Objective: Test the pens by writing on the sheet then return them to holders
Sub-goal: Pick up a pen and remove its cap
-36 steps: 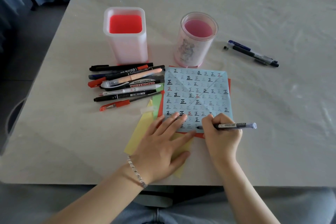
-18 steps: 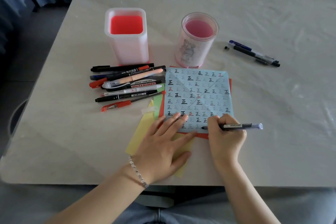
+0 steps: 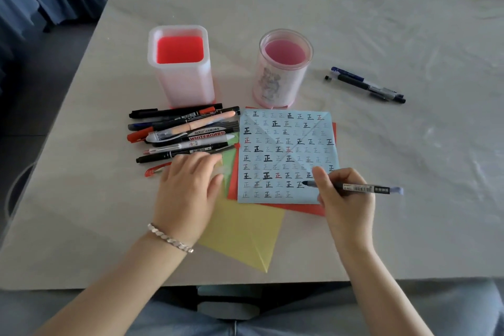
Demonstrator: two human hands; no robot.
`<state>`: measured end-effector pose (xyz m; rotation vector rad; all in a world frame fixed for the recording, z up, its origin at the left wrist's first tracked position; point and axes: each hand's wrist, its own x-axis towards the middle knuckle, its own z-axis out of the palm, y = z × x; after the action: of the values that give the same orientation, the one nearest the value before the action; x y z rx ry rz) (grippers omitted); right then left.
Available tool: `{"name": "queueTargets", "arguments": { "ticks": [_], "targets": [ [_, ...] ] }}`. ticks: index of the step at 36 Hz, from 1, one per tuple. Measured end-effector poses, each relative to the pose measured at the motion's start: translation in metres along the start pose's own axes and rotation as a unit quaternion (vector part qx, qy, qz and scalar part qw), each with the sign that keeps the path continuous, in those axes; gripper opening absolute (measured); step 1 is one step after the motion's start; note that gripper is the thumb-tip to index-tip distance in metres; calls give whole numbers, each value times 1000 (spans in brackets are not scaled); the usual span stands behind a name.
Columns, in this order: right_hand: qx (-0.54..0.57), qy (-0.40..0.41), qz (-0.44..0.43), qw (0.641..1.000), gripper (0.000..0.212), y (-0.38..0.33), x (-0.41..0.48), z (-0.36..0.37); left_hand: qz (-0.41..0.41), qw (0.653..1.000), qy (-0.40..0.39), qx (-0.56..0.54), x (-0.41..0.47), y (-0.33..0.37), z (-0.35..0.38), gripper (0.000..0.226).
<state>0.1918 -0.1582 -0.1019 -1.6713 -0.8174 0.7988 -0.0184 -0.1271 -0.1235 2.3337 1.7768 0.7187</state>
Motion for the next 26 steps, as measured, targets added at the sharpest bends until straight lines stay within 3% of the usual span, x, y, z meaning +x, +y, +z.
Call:
{"name": "queueTargets", "arguments": {
  "ticks": [3,8,11,15,18,26],
  "targets": [
    [18,-36,22,999,21,-6,0,-5,20,999,-35,15,4,-5,-1,18],
    [62,-70,78,993,19,-18,-2,-13,5,997,-72,-12,6,-4,-2,27],
    [92,-73,100,988,21,-27,-4,-17,-41,988,-79,-125,7,9,-9,19],
    [124,-77,126,981,25,-35,-6,-20,-119,941,-134,-288,8,31,-22,4],
    [145,-87,121,978,24,-41,-7,-19,-120,909,-161,-366,8,42,-29,30],
    [156,-126,86,976,23,-56,-13,-15,-78,905,-157,-387,9,55,-35,37]
  ]
}}
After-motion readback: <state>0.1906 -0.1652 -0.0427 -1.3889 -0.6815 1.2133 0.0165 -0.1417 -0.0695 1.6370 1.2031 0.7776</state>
